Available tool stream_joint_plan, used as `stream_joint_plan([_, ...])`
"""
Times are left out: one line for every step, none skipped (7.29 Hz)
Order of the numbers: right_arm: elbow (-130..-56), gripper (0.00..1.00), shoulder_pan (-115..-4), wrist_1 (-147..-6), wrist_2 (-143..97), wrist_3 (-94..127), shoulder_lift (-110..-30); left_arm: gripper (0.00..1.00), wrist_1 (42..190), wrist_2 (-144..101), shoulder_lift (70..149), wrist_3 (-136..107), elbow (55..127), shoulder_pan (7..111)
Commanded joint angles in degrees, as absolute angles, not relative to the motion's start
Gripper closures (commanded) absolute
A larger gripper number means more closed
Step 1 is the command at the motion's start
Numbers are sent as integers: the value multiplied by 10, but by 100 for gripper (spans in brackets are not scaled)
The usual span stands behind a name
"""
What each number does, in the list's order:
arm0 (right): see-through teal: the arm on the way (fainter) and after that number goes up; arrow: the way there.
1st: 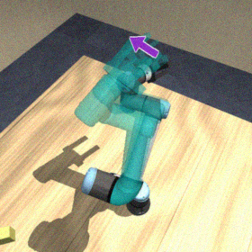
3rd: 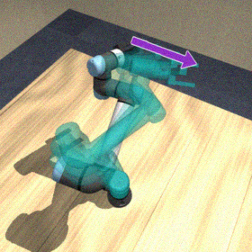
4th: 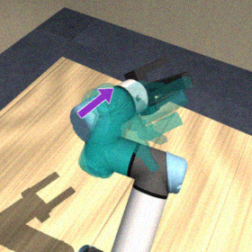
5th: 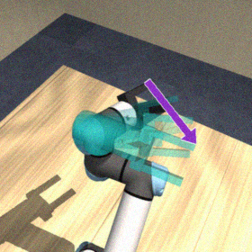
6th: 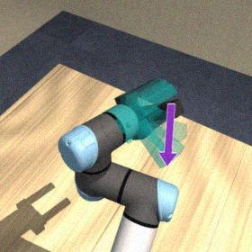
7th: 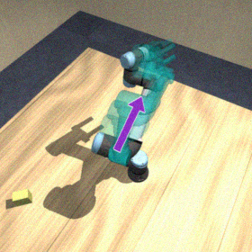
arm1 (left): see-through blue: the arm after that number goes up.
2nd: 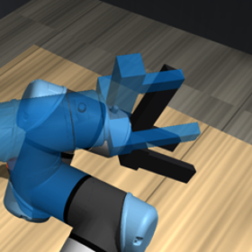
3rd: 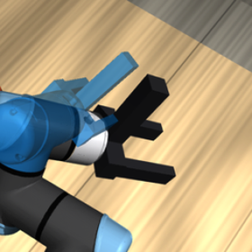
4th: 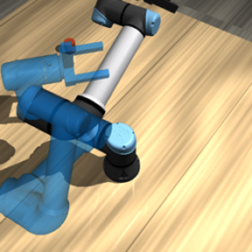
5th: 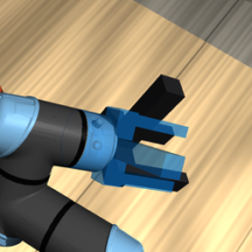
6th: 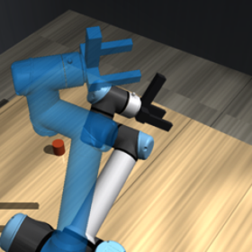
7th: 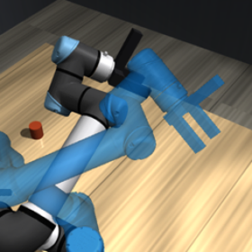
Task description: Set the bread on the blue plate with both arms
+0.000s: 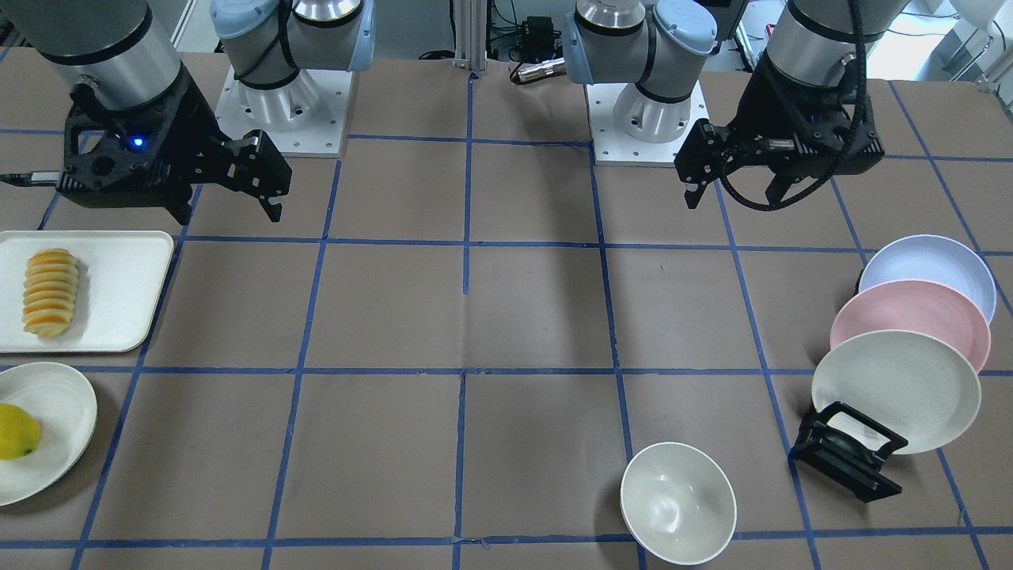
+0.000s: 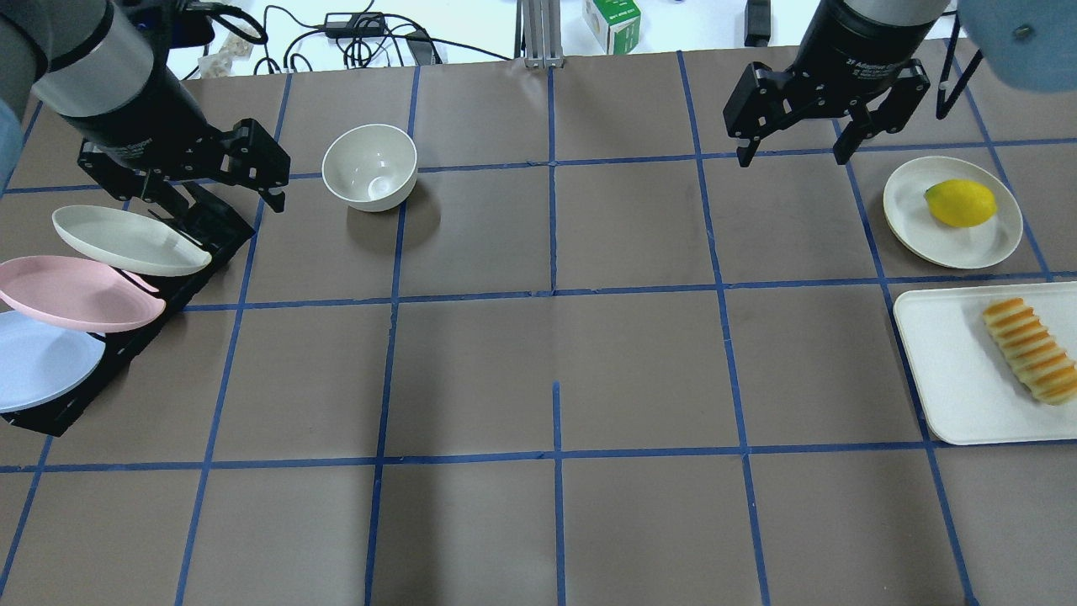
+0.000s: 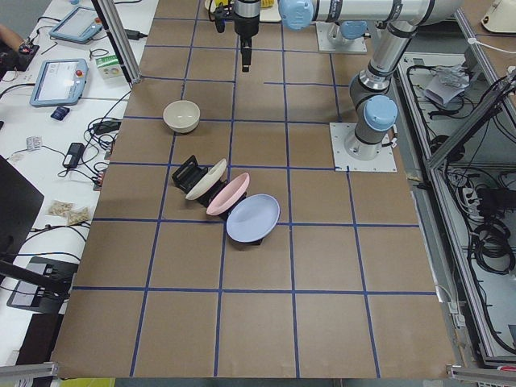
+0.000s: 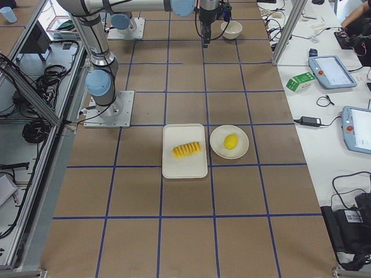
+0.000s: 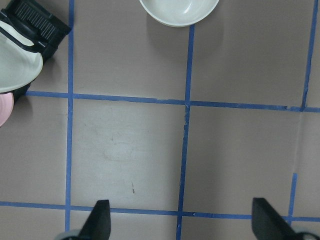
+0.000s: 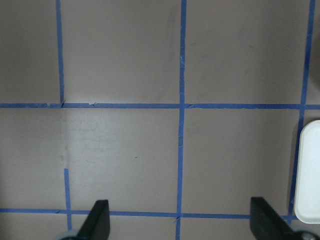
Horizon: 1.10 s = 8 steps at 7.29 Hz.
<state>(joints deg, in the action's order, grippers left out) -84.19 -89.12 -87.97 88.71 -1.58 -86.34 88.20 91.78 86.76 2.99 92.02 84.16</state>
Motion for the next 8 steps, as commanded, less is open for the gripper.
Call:
stream_joint_plan([-842,0,-884,-871,931,-17,-865,0,887,928,864,42,917,787])
stream_joint_plan([-843,0,-871,-868,929,-20,-865,0,888,929,864,43,905,747])
stream_joint_plan([-848,0,-854,-853,919,-18,-867,0,901,930,865,44,889,720])
stream_joint_plan([-845,0,-843,-841,922,-20,-866,0,906,933,867,89,874,688])
stream_joint_plan([-844,0,-836,-783,930,-22,-867,0,908,933,876,121,864,634])
stream_joint_plan([-845,0,-816,-767,929,-21,-867,0,915,930,880,149,865,578])
stream_joint_plan([-845,0,-787,-769,925,-21,-867,0,916,938,889,182,867,542])
stream_joint_plan([-846,0,-767,-773,920,-19,-867,0,915,935,898,225,869,507])
